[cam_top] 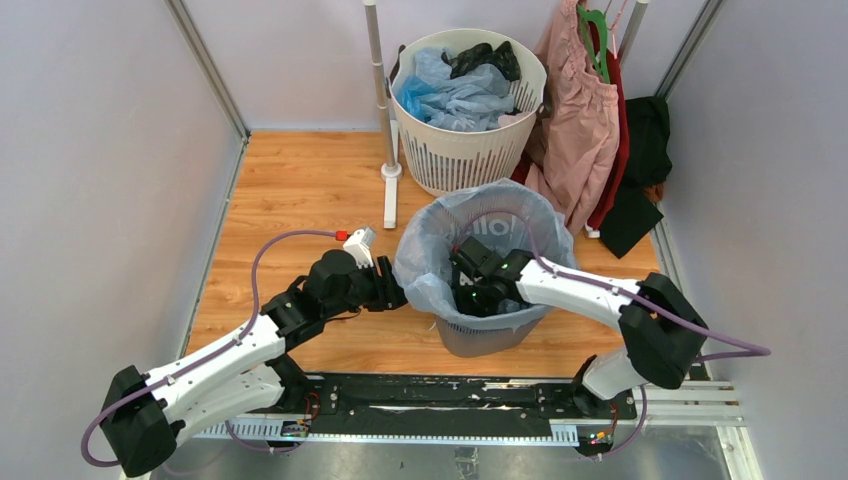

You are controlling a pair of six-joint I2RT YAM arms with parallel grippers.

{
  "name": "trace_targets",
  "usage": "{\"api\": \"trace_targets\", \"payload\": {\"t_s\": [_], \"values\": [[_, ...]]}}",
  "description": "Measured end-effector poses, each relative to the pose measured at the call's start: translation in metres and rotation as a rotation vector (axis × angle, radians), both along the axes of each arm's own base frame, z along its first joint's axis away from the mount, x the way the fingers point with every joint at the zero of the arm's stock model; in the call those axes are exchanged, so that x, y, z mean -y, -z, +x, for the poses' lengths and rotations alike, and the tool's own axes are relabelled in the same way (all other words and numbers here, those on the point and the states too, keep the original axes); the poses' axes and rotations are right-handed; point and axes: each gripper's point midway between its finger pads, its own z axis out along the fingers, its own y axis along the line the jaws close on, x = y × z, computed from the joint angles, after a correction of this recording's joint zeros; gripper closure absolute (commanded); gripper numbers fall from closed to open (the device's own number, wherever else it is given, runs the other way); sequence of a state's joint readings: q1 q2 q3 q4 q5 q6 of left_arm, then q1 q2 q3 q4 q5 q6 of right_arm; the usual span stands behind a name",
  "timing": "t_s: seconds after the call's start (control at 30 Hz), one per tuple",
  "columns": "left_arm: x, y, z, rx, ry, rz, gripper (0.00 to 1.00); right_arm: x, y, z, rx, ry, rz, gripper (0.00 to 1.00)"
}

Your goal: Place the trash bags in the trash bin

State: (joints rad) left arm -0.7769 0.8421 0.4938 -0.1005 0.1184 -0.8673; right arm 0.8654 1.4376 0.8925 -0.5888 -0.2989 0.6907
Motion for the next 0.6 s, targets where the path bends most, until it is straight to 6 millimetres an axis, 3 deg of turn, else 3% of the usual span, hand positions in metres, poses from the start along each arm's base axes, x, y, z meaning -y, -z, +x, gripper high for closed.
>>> {"api": "trace_targets", "payload": {"t_s": [0.17, 0.37, 0.47, 0.6], "values": [[0.000, 0.000, 0.000, 0.000, -0.001, 0.000, 0.52, -0.009, 0.015, -0.009, -0.040, -0.043, -0.025, 0.93], [-0.001, -0.001, -0.001, 0.004, -0.003, -0.001, 0.52, -0.009, 0.011, -0.009, -0.034, -0.053, -0.041, 0.92], [-0.002, -0.004, 0.000, 0.011, -0.007, -0.004, 0.52, -0.006, -0.004, -0.003, 0.006, -0.058, -0.050, 0.90], [-0.003, -0.004, 0.000, 0.015, -0.008, -0.005, 0.52, -0.005, -0.049, 0.015, 0.135, -0.061, -0.031, 0.85]]}}
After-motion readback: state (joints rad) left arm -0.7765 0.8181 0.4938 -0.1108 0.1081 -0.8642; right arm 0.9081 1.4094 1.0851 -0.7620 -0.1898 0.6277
